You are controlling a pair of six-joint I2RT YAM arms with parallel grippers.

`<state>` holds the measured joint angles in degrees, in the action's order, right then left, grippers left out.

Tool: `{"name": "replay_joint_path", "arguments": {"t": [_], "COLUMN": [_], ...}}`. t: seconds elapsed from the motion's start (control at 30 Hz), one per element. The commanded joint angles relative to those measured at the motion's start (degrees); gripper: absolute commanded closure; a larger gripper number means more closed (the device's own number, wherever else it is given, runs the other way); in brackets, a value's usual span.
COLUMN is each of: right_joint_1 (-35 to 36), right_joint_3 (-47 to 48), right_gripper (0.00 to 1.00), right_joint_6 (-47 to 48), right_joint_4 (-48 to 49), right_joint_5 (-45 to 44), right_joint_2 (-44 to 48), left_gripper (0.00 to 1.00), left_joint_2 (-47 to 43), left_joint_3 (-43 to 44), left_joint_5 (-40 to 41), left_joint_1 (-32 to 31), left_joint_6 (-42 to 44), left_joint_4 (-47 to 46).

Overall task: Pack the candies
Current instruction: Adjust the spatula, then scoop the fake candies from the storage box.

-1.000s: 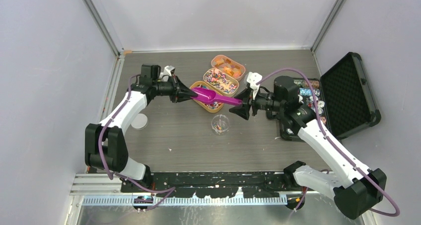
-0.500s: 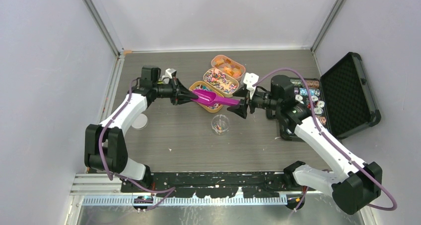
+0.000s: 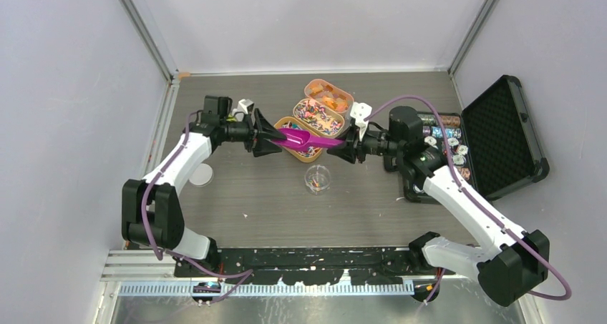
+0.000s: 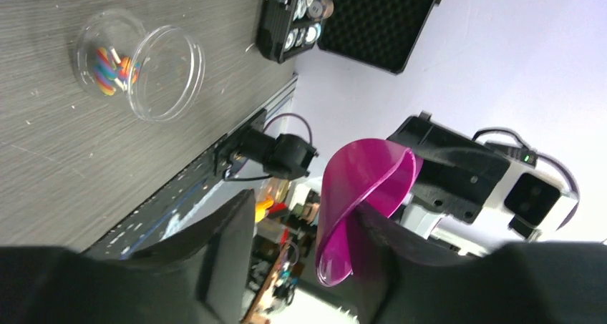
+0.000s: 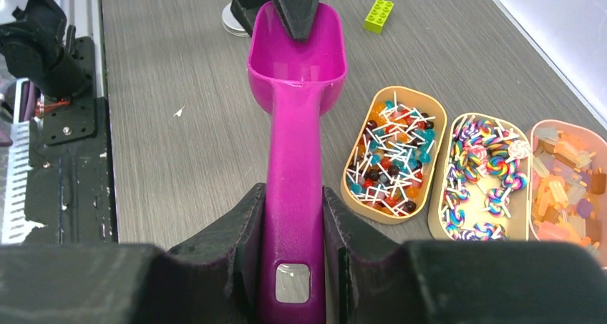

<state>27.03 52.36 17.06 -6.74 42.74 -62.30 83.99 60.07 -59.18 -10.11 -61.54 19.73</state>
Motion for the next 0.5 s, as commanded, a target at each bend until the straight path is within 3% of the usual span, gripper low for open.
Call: {"name": "replay_joint_path", "arguments": {"t": [0.0, 0.13, 0.27, 0.33, 0.4, 0.47], "right_joint_1": [0.02, -0.02, -0.07, -0.21, -0.18, -0.16], "right_joint_3": [4.77, 9.05, 12.74, 16.40, 19.52, 24.45], "right_gripper": [1.00, 0.99, 0.99, 0.99, 0.99, 1.00], "right_joint_6": [-5.60, -3.65, 0.56, 2.07, 3.41, 4.55], "right_joint_4": [3.22, -4.97, -12.96, -17.47, -22.85, -28.89], "right_joint_5": [-3.77, -9.98, -16.83, -20.33, -23.87, -27.24], "right_joint_2": [0.49, -0.43, -3.19, -6.10, -9.78, -13.92], "left_gripper": [0.40, 0.18, 0.10, 0.10, 0.19, 0.22], "left_joint_2": [-0.01, 2.63, 5.56, 8.07, 11.21, 14.18], "left_joint_3": [8.66, 17.39, 21.83, 24.76, 28.19, 30.73], "left_joint_5": [4.79, 12.72, 18.59, 21.81, 24.88, 26.96], "left_joint_1": [0.32, 0.96, 2.03, 2.11, 2.10, 2.11], "left_joint_6": [11.92, 19.25, 20.92, 22.50, 24.56, 25.52], "left_joint_4": [11.17, 19.59, 20.04, 20.78, 21.59, 20.51]}}
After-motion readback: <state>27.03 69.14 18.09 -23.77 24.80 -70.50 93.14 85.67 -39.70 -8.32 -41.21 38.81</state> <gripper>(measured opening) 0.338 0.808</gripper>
